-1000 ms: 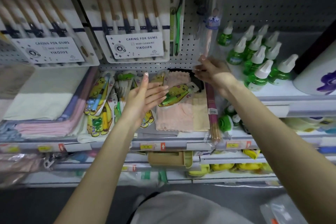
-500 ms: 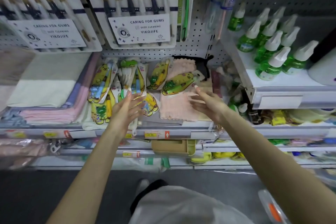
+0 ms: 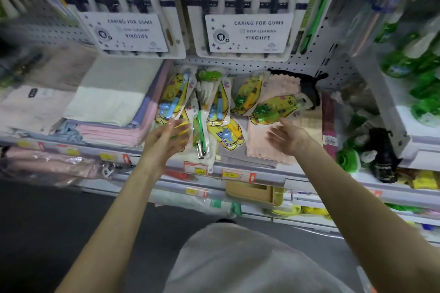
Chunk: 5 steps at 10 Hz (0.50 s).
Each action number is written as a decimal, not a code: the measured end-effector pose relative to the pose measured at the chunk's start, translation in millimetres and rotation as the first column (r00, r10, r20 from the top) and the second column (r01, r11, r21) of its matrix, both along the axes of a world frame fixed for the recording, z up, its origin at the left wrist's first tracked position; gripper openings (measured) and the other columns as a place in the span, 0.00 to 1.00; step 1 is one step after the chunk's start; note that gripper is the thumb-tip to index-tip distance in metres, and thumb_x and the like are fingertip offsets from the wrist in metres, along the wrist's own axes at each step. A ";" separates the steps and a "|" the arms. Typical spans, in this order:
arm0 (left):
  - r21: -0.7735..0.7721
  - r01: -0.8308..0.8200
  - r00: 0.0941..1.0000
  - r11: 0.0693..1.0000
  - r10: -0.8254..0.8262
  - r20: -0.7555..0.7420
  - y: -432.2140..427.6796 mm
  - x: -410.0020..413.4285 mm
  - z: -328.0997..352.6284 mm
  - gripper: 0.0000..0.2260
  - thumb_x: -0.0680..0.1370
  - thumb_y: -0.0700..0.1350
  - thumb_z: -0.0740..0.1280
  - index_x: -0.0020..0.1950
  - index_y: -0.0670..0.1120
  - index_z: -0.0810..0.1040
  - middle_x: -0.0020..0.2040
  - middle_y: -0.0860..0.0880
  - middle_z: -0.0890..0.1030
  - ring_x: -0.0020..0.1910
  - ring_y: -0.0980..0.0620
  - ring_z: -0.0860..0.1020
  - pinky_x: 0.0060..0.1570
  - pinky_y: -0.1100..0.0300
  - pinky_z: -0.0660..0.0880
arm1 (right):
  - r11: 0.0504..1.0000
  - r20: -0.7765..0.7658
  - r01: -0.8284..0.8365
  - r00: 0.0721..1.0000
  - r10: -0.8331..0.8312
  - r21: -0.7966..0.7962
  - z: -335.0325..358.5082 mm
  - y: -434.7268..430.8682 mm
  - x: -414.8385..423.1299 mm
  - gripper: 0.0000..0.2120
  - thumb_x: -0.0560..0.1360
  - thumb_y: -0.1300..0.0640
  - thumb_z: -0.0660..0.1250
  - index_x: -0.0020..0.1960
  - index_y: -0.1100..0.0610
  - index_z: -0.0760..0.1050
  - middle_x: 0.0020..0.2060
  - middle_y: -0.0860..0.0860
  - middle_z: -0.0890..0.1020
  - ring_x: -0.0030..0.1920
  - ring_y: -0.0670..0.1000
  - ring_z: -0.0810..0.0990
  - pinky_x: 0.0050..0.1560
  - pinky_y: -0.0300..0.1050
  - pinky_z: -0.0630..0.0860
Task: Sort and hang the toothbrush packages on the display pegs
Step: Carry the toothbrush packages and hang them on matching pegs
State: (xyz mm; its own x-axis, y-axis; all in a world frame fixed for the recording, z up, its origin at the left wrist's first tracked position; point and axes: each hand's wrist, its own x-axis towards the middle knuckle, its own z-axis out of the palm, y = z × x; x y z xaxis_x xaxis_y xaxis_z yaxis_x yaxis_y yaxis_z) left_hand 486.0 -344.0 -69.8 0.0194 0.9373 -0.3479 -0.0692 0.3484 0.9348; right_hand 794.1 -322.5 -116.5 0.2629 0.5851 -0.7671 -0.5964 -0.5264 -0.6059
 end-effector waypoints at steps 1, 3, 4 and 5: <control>-0.001 -0.005 1.000 1.000 0.005 -0.003 16.2 -6.9 6.8 0.20 0.74 0.58 0.63 0.58 0.46 0.79 0.56 0.46 0.83 0.53 0.49 0.83 0.55 0.54 0.78 | 0.998 0.081 0.001 0.997 0.004 -0.063 -3.2 20.5 -4.0 0.16 0.76 0.51 0.69 0.60 0.59 0.73 0.42 0.54 0.79 0.40 0.52 0.77 0.34 0.45 0.79; 0.018 0.018 1.000 1.000 -0.018 0.002 39.7 -6.6 7.9 0.20 0.74 0.57 0.62 0.58 0.47 0.79 0.55 0.49 0.84 0.52 0.51 0.83 0.52 0.56 0.79 | 0.982 0.149 0.182 0.973 -0.174 -0.042 -19.6 48.8 -6.9 0.06 0.76 0.58 0.68 0.42 0.54 0.72 0.21 0.46 0.78 0.28 0.44 0.76 0.24 0.34 0.74; 0.016 0.069 0.998 0.997 -0.069 0.002 38.4 -9.8 9.1 0.22 0.71 0.58 0.63 0.58 0.46 0.79 0.54 0.48 0.84 0.52 0.51 0.83 0.53 0.55 0.79 | 0.975 0.141 0.198 0.967 -0.211 0.101 -56.7 71.3 -0.6 0.07 0.80 0.61 0.59 0.45 0.51 0.70 0.32 0.45 0.82 0.43 0.46 0.81 0.31 0.36 0.78; 0.000 0.087 0.996 0.996 -0.087 0.007 38.6 -17.7 11.5 0.21 0.74 0.56 0.63 0.59 0.45 0.79 0.53 0.47 0.85 0.51 0.49 0.83 0.53 0.54 0.79 | 0.967 0.213 0.246 0.943 -0.255 0.070 -86.7 89.3 8.7 0.04 0.79 0.57 0.59 0.52 0.54 0.73 0.51 0.50 0.77 0.44 0.49 0.78 0.38 0.42 0.76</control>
State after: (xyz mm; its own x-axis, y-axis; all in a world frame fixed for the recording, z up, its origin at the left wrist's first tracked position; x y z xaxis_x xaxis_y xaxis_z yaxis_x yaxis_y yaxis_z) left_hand 468.3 -305.4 -58.3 0.1038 0.9319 -0.3476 -0.0451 0.3536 0.9343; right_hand 802.8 -233.2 -203.2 0.5636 0.5089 -0.6506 -0.5560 -0.3487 -0.7545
